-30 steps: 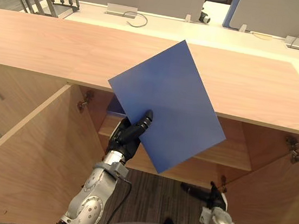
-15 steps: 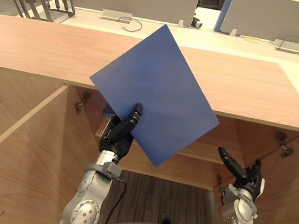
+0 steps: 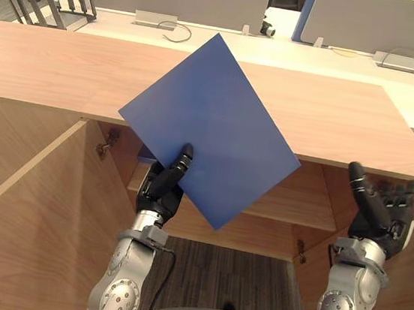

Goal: Walk over to the cabinet, pick up the folder, carry it to the office cabinet, place the folder inside the office cabinet, then close the office cabinet door

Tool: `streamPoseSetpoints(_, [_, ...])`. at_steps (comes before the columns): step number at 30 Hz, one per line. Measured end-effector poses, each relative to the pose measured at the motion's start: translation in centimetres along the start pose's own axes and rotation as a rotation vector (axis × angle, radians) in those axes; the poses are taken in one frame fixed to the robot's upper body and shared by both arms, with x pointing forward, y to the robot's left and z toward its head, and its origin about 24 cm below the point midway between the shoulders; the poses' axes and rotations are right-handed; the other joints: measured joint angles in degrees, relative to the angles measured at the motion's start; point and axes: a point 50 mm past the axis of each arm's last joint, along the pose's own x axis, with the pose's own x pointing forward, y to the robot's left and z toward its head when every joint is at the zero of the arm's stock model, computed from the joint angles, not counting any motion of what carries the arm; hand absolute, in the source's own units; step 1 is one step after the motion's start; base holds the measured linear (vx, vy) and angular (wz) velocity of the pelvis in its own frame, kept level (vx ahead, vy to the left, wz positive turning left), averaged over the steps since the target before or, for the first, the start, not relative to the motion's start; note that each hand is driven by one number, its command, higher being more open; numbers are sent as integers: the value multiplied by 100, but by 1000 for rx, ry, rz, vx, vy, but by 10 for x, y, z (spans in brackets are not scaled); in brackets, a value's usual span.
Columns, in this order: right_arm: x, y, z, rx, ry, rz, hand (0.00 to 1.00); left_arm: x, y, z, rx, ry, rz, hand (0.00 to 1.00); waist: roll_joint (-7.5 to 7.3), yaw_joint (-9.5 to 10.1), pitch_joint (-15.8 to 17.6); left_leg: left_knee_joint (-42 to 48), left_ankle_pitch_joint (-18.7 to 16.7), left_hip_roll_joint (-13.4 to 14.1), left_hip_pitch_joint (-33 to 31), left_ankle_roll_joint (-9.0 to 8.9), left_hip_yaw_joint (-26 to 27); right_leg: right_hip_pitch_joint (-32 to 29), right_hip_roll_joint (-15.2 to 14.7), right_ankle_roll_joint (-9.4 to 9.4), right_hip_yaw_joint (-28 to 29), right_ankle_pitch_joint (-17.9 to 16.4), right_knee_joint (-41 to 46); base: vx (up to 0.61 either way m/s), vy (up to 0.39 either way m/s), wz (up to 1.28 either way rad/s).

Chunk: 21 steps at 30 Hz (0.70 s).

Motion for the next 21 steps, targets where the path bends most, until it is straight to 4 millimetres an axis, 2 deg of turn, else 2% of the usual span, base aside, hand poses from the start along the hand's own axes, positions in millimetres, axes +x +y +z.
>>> streamPoseSetpoints(7, [10,22,18,55,-106,125,100,0,0,2,7,-6,-30,0,23,-25,-4,57,-48,0,-35,0,37,-27,3,-2,51,-2,0,-25,-8,-4])
streamPoseSetpoints(11, [28,46,36,30,-156,346,100,0,2,7,38,-16,-59,0,33,-25,-6,128,-56,2,-111,-7,31,-84,5,-5,51,3,1,0,0,0])
streamPoseSetpoints(16, [49,87,57,-126,-199,692,100,2,8,18,86,-38,-85,0,33,-20,-7,134,-57,-6,-112,-4,0,-70,-2,-5,32,6,1,-15,-3,1])
streamPoseSetpoints(18, [59,100,56,-242,-183,805,100,1,9,21,106,-35,-104,0,23,-4,-11,138,-56,-15,-112,1,-20,-56,-10,-3,14,9,1,-36,-7,5])
streamPoseSetpoints(21, [72,107,48,-365,-128,875,100,1,8,21,118,-28,-125,0,22,17,-11,138,-50,-26,-117,10,-35,-53,-11,0,2,13,2,-33,-10,3])
